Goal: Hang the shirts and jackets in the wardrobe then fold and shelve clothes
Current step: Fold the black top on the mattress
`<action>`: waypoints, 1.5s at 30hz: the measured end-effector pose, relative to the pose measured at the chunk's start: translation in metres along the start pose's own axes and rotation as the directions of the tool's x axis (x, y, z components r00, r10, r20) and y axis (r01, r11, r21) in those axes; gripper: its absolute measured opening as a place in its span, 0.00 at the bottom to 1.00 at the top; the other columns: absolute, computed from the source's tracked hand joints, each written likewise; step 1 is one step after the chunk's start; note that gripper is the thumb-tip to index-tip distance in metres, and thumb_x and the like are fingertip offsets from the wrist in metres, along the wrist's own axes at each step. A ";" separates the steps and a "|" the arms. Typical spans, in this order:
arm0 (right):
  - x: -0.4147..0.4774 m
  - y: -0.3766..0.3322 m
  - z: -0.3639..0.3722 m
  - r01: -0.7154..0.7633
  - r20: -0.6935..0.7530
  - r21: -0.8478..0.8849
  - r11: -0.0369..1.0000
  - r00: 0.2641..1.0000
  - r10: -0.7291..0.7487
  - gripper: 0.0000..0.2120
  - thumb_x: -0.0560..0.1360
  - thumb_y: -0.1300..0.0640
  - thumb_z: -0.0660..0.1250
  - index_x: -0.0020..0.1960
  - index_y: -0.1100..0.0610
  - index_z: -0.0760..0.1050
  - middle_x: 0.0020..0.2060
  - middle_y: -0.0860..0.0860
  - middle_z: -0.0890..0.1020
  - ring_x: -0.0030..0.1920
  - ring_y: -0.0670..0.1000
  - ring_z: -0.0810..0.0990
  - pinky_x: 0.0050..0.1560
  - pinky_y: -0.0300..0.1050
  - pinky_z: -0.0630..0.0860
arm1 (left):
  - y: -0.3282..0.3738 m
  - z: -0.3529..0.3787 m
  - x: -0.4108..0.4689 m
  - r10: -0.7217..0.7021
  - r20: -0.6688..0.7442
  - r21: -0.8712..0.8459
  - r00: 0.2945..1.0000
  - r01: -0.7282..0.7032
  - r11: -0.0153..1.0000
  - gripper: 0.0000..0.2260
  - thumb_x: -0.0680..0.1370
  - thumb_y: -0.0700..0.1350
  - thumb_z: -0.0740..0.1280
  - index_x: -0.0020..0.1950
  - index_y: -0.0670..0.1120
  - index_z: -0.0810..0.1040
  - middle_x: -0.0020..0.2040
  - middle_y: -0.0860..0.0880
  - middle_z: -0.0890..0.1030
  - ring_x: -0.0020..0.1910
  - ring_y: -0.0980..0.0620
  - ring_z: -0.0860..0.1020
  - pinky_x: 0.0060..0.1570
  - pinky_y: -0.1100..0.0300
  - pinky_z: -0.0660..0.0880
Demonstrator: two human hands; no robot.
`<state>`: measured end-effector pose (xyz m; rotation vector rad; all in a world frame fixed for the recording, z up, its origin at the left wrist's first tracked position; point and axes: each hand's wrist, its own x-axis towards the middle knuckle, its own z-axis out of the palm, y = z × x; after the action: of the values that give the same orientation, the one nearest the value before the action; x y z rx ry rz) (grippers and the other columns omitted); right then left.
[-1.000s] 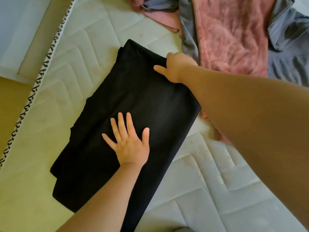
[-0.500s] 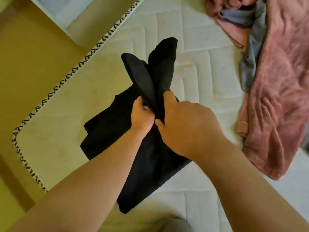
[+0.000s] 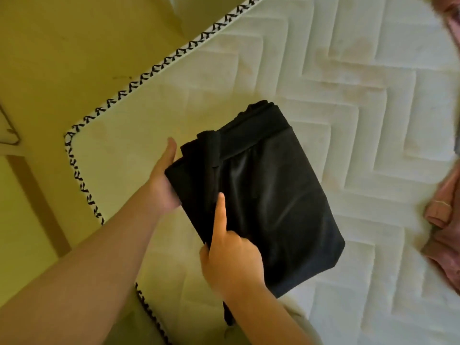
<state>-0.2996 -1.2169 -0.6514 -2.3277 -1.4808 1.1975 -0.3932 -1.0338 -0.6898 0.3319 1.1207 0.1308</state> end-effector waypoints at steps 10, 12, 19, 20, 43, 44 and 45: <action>0.071 0.014 -0.031 0.068 -0.085 0.183 0.981 0.995 -0.053 0.30 0.79 0.34 0.54 0.76 0.45 0.57 0.34 0.44 0.78 0.36 0.45 0.78 0.37 0.51 0.79 | -0.068 0.003 -0.012 0.271 -0.654 0.356 0.706 -0.029 0.934 0.43 0.67 0.61 0.78 0.74 0.45 0.64 0.65 0.47 0.76 0.63 0.46 0.77 0.58 0.56 0.77; 0.099 0.029 -0.068 0.132 -0.546 0.087 0.987 0.835 -0.064 0.22 0.79 0.39 0.58 0.67 0.50 0.73 0.42 0.44 0.79 0.45 0.47 0.77 0.47 0.50 0.79 | -0.068 0.015 -0.004 0.283 -0.672 0.326 0.685 -0.069 0.943 0.29 0.69 0.62 0.77 0.60 0.45 0.76 0.51 0.51 0.82 0.52 0.48 0.82 0.38 0.68 0.77; 0.203 0.086 -0.106 -0.255 -0.242 0.231 0.939 0.920 0.310 0.37 0.77 0.30 0.54 0.75 0.54 0.63 0.68 0.55 0.71 0.67 0.58 0.72 0.64 0.53 0.71 | -0.063 0.036 0.014 0.497 -0.526 0.414 0.690 -0.303 0.858 0.09 0.81 0.46 0.68 0.59 0.50 0.72 0.50 0.55 0.80 0.47 0.59 0.80 0.45 0.63 0.76; 0.204 0.090 -0.101 -0.238 -0.287 0.203 0.950 0.913 0.290 0.36 0.77 0.30 0.53 0.74 0.55 0.64 0.67 0.55 0.72 0.66 0.57 0.72 0.61 0.52 0.72 | -0.061 0.036 0.016 0.527 -0.496 0.450 0.690 -0.315 0.836 0.09 0.81 0.45 0.67 0.60 0.50 0.70 0.52 0.56 0.79 0.49 0.60 0.79 0.47 0.64 0.76; 0.075 0.073 0.002 -0.176 -0.555 -0.244 0.954 0.832 0.011 0.31 0.83 0.37 0.47 0.80 0.53 0.54 0.79 0.57 0.55 0.80 0.58 0.51 0.76 0.65 0.49 | -0.033 0.059 0.056 0.793 0.444 0.878 0.417 -0.025 -0.478 0.26 0.83 0.56 0.56 0.80 0.50 0.60 0.81 0.46 0.58 0.79 0.42 0.57 0.76 0.41 0.55; 0.068 0.079 0.016 -0.186 -0.514 -0.282 0.941 0.857 0.015 0.31 0.83 0.37 0.46 0.81 0.52 0.51 0.80 0.56 0.53 0.80 0.58 0.49 0.77 0.65 0.48 | -0.035 0.058 0.066 0.702 0.495 0.826 0.513 -0.025 -0.564 0.26 0.84 0.58 0.52 0.81 0.51 0.57 0.81 0.47 0.56 0.80 0.43 0.55 0.77 0.40 0.52; 0.062 0.087 0.028 -0.191 -0.478 -0.304 0.933 0.878 0.024 0.31 0.83 0.37 0.46 0.81 0.52 0.49 0.80 0.56 0.52 0.80 0.57 0.48 0.77 0.64 0.46 | -0.036 0.052 0.076 0.637 0.502 0.796 0.585 -0.025 -0.605 0.27 0.84 0.59 0.49 0.82 0.52 0.54 0.82 0.47 0.55 0.81 0.43 0.53 0.77 0.39 0.50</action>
<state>-0.2447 -1.2187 -0.7471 -2.6932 -1.4762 0.3453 -0.3155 -1.0579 -0.7464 2.7808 1.0646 -0.0657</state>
